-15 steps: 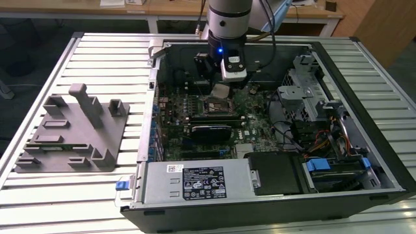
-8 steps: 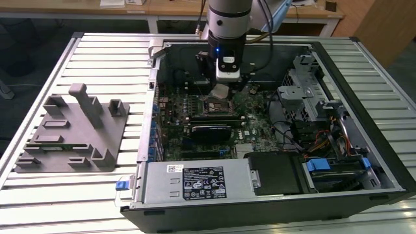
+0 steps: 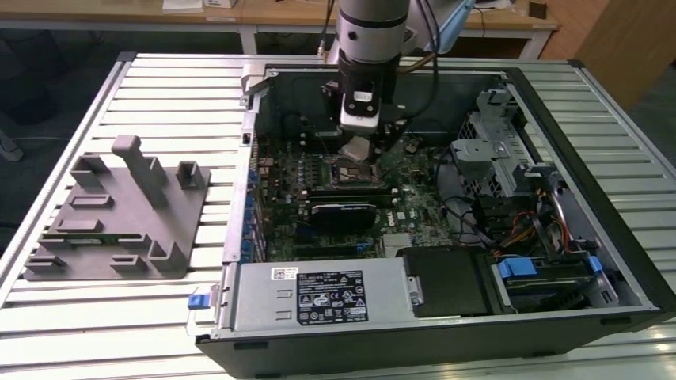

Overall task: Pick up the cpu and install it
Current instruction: 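Place the cpu into insertion slot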

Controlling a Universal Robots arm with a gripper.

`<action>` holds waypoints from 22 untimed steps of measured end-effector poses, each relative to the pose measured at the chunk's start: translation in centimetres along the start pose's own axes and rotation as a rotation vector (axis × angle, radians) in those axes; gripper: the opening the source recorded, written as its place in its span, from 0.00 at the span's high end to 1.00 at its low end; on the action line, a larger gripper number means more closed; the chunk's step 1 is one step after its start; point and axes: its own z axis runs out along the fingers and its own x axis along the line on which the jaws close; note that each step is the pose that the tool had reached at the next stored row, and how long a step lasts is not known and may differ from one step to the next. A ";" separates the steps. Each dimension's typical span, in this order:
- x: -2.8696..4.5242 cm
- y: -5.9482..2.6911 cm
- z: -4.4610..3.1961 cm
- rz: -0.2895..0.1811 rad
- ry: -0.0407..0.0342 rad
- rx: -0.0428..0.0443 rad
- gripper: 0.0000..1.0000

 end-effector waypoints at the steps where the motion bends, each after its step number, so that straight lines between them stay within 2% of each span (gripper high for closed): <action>1: 0.00 0.00 0.00 0.018 -0.0005 0.0004 0.45; 22: 0.00 -0.01 0.18 0.401 -0.0111 0.0080 0.45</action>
